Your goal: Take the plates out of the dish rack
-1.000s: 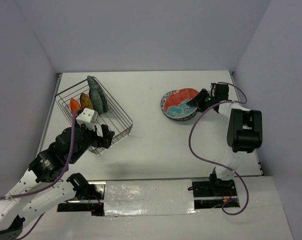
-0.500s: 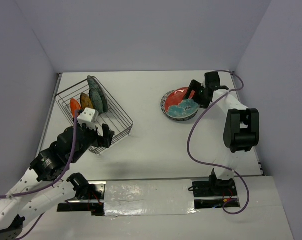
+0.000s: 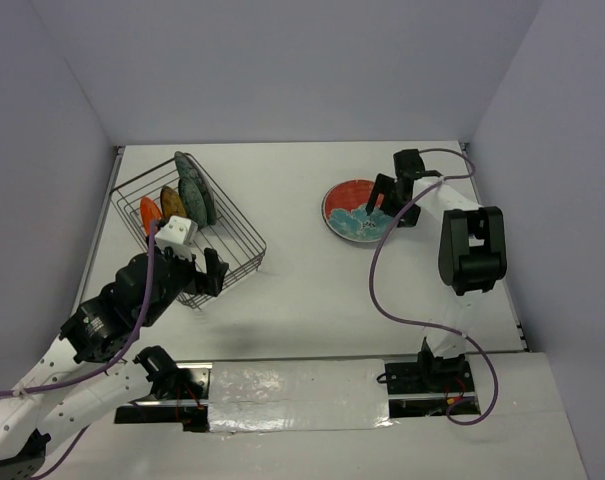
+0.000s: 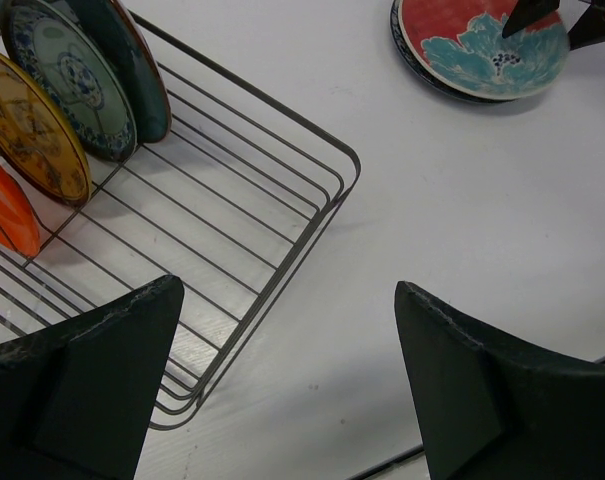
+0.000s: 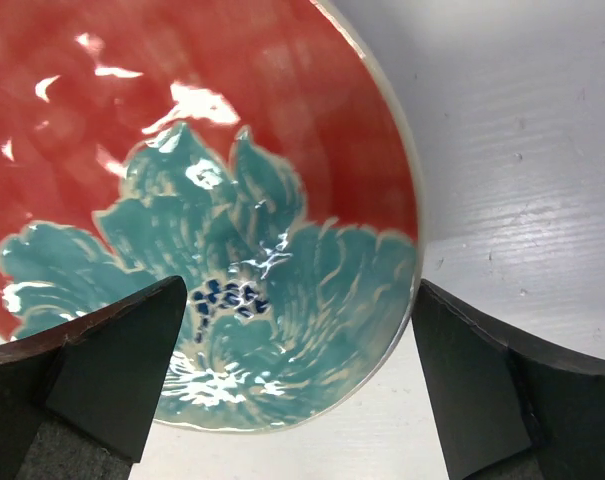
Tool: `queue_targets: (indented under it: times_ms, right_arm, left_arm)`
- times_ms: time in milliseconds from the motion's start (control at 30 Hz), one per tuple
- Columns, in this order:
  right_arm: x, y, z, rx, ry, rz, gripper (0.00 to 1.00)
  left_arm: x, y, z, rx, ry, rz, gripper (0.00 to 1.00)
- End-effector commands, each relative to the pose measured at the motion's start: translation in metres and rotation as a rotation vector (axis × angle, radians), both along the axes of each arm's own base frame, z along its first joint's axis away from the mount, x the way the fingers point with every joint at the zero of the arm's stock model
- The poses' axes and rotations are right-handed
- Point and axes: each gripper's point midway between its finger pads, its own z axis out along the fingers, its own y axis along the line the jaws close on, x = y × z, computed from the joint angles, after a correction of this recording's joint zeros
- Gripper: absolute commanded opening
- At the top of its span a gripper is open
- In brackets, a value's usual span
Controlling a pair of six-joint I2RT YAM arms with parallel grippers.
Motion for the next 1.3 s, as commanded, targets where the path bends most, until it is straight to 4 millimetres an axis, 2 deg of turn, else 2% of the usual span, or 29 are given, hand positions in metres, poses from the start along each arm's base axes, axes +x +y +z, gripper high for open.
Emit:
queue_targets:
  times_ms: [0, 167, 367, 533, 567, 600, 667, 700, 733, 767, 833, 867, 900, 933, 967, 1000, 1033, 1100, 1133, 1167, 1233, 1267]
  right_arm:
    - [0.014, 0.003, 0.022, -0.083, -0.065, 0.022, 1.00]
    - [0.014, 0.010, 0.022, -0.104, -0.054, 0.048, 1.00]
    - [0.015, 0.011, 0.038, -0.100, -0.083, 0.039, 1.00]
    - [0.006, -0.013, 0.055, -0.196, -0.116, -0.045, 1.00]
    - [0.004, -0.014, 0.066, -0.202, -0.143, -0.054, 1.00]
    - [0.000, -0.021, 0.069, -0.230, -0.145, -0.076, 1.00]
    - [-0.005, -0.022, 0.082, -0.230, -0.178, -0.090, 1.00]
    - [-0.012, -0.021, 0.097, -0.220, -0.219, -0.094, 1.00]
    - [-0.016, -0.019, 0.107, -0.210, -0.249, -0.090, 1.00]
    - [-0.026, -0.010, 0.128, -0.193, -0.314, -0.069, 1.00]
    - [-0.034, 0.006, 0.152, -0.168, -0.403, -0.016, 1.00]
    - [-0.050, 0.019, 0.166, -0.150, -0.453, 0.024, 1.00]
    - [-0.056, 0.025, 0.172, -0.143, -0.481, 0.055, 1.00]
    - [-0.066, 0.032, 0.189, -0.113, -0.536, 0.083, 1.00]
    - [-0.076, 0.040, 0.182, -0.103, -0.527, 0.120, 1.00]
    - [-0.083, 0.044, 0.183, -0.091, -0.531, 0.133, 1.00]
    - [-0.094, 0.044, 0.182, -0.081, -0.541, 0.145, 1.00]
    - [-0.108, 0.059, 0.180, -0.053, -0.557, 0.208, 1.00]
    - [-0.117, 0.062, 0.186, -0.032, -0.582, 0.224, 1.00]
    - [-0.126, 0.065, 0.175, -0.020, -0.566, 0.243, 1.00]
    - [-0.144, 0.072, 0.169, 0.012, -0.573, 0.267, 1.00]
    - [-0.150, 0.076, 0.167, 0.032, -0.577, 0.282, 1.00]
  left_arm:
    - [0.003, 0.000, 0.008, -0.026, -0.024, 0.017, 1.00]
    - [0.004, 0.000, 0.008, -0.023, -0.019, 0.019, 1.00]
    - [0.005, 0.002, 0.007, -0.020, -0.019, 0.036, 1.00]
    - [0.012, 0.016, 0.003, 0.011, 0.001, 0.144, 1.00]
    - [0.015, 0.019, 0.004, 0.018, 0.008, 0.172, 1.00]
    - [0.016, 0.024, 0.004, 0.024, 0.012, 0.209, 1.00]
    - [0.022, 0.037, 0.006, 0.016, 0.032, 0.329, 1.00]
    - [0.024, 0.042, 0.007, 0.006, 0.040, 0.374, 1.00]
    - [0.027, 0.046, 0.011, -0.028, 0.041, 0.436, 1.00]
    - [0.033, 0.045, 0.015, -0.047, 0.050, 0.471, 0.99]
    - [0.042, 0.048, 0.021, -0.045, 0.055, 0.534, 1.00]
    - [0.055, 0.046, 0.027, -0.027, 0.069, 0.562, 0.99]
    - [0.063, 0.045, 0.029, -0.019, 0.078, 0.577, 0.99]
    - [0.080, 0.034, 0.033, -0.006, 0.105, 0.578, 1.00]
    - [0.089, 0.033, 0.034, 0.015, 0.122, 0.594, 0.99]
    - [0.098, 0.035, 0.036, 0.014, 0.133, 0.628, 1.00]
    - [0.115, 0.030, 0.040, 0.029, 0.138, 0.661, 1.00]
    - [0.134, 0.032, 0.045, 0.016, 0.130, 0.715, 0.99]
    - [0.150, 0.029, 0.047, 0.009, 0.125, 0.741, 0.97]
    - [0.163, 0.034, 0.050, -0.027, 0.116, 0.773, 0.91]
    - [0.187, 0.037, 0.043, -0.055, 0.140, 0.807, 0.85]
    - [0.199, 0.045, 0.039, -0.077, 0.159, 0.819, 0.82]
